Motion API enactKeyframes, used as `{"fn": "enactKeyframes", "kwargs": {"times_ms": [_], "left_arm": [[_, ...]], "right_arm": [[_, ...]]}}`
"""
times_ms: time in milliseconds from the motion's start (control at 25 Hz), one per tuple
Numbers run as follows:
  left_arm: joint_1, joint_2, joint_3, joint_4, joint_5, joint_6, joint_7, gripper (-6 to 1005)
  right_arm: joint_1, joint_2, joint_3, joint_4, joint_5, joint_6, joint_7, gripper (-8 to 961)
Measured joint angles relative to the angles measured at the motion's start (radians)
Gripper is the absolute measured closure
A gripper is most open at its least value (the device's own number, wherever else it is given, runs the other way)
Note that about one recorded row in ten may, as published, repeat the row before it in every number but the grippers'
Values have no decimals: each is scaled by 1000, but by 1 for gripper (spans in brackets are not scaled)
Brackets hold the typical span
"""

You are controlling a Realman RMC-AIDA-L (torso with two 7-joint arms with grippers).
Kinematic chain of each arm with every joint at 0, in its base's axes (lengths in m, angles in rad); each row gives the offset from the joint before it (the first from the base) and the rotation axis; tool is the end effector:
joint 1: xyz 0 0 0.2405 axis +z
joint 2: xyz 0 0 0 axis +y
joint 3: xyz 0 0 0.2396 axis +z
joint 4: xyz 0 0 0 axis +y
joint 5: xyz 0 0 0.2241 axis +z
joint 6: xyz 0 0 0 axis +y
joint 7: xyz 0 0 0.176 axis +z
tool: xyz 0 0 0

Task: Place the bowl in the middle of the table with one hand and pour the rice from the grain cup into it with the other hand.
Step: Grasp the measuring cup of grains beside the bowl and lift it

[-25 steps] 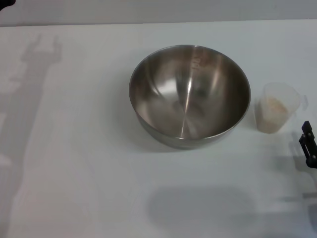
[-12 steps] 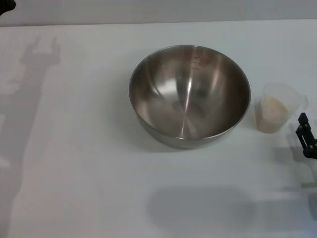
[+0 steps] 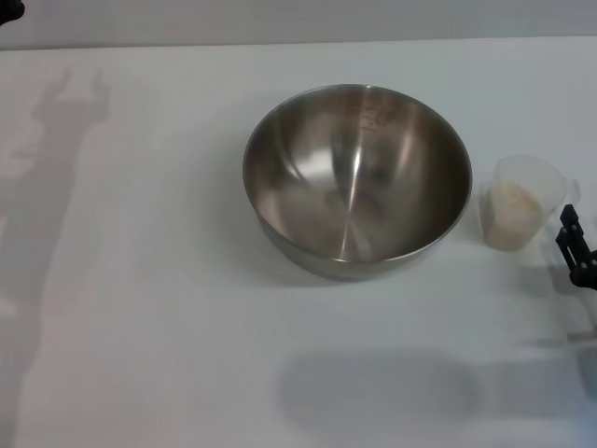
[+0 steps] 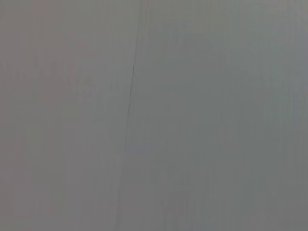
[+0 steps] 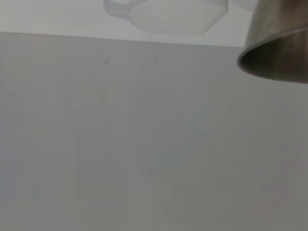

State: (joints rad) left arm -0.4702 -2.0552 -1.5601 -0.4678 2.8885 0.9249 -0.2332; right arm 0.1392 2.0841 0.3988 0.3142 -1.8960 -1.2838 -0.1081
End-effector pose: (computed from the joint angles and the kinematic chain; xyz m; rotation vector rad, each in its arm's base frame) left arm -0.2638 0.4377 0.0489 -1.4708 -0.4961 -0.8597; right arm 0.3586 0.2524 -0.0519 -1.5727 0.5892 0.5195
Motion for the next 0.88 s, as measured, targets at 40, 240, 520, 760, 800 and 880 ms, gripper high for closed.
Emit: {"fn": "enactKeyframes", "kwargs": {"times_ms": [40, 240, 520, 760, 800, 880], "left_arm": [[0, 0, 0, 0, 0, 0, 0, 549], [1, 0, 0, 0, 0, 0, 0, 549], [0, 0, 0, 0, 0, 0, 0, 549], [-2, -2, 0, 0, 0, 0, 0, 549], [-2, -2, 0, 0, 0, 0, 0, 549], [-2, -2, 0, 0, -1, 0, 0, 549]], "right_arm": [[0, 0, 0, 0, 0, 0, 0, 323], [7, -1, 18, -6, 0, 4, 0, 324], [29, -1, 23, -20, 0, 23, 1, 324], [42, -1, 23, -22, 0, 33, 1, 324], [44, -1, 23, -22, 0, 35, 1, 324], [49, -1, 23, -23, 0, 36, 1, 323]]}}
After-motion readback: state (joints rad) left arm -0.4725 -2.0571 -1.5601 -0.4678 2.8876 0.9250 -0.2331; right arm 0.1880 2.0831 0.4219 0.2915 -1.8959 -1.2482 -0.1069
